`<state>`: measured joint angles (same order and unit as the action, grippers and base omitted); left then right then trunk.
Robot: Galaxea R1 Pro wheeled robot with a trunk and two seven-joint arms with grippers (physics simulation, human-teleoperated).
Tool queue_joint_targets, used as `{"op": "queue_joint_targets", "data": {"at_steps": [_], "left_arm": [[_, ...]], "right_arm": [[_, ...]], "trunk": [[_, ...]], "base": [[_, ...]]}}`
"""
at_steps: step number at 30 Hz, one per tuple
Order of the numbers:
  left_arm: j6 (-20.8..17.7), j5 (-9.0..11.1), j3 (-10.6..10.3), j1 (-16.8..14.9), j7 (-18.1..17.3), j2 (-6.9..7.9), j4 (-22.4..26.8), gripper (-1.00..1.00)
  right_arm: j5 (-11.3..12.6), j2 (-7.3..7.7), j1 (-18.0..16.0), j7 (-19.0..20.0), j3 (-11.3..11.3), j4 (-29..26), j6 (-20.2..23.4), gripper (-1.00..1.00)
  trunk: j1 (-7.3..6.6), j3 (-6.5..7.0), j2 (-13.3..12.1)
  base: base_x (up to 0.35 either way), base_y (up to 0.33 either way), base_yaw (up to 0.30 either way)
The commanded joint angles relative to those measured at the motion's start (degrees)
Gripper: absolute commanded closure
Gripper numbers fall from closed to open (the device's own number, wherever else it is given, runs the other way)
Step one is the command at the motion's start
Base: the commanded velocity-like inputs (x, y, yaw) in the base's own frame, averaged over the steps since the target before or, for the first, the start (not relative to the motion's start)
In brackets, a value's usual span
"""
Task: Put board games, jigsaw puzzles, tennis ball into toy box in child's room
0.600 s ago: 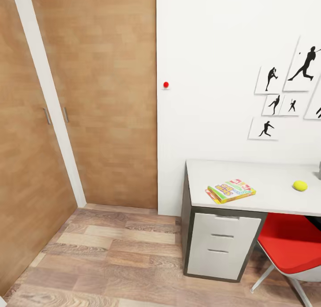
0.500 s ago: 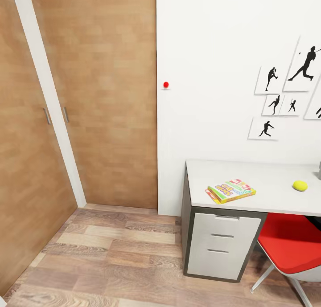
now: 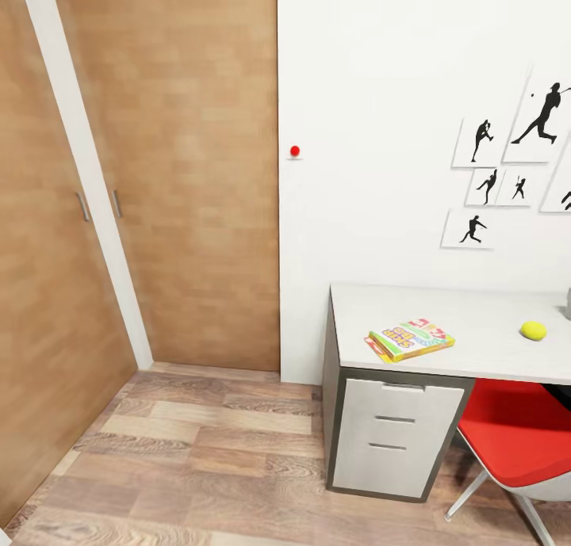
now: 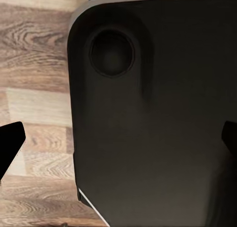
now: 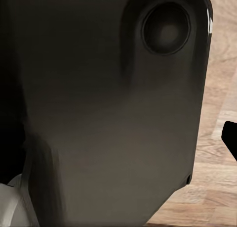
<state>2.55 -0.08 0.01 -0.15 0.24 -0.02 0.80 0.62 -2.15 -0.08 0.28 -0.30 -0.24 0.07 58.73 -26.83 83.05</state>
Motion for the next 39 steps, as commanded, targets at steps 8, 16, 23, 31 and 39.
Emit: {"op": "queue_joint_targets", "data": {"at_steps": [8,16,23,31,39], "left_arm": [[2.37,-0.01,0.16,0.0,0.03,0.01,-0.01,-1.0],[2.64,-0.01,0.01,0.0,0.03,0.01,0.0,-1.0],[2.67,-0.01,0.13,0.0,0.03,0.01,0.0,-1.0],[2.66,-0.01,0.16,0.0,0.03,0.02,0.0,-1.0],[2.67,0.01,0.36,0.0,0.01,-0.4,0.0,-1.0]], "right_arm": [[0.16,0.0,-0.01,0.13,-0.15,-0.02,0.0,-1.0],[0.17,0.0,-0.01,0.22,-0.24,-0.02,0.0,-1.0],[0.24,-0.04,-0.01,-0.27,-0.25,-0.02,0.01,-1.0],[0.26,0.03,-0.01,-0.36,-0.31,-0.02,-0.39,-1.0],[0.26,0.13,-0.01,-0.37,-0.32,-0.02,-0.99,-1.0]], "trunk": [[0.0,0.05,0.02],[0.0,0.06,0.02],[0.0,0.06,0.02],[0.0,0.06,0.02],[0.0,0.06,0.02]], "base": [[0.0,0.0,-0.201],[0.0,0.0,-0.272],[0.0,0.0,-0.27],[0.0,0.0,-0.267],[0.0,0.0,-0.267]]}}
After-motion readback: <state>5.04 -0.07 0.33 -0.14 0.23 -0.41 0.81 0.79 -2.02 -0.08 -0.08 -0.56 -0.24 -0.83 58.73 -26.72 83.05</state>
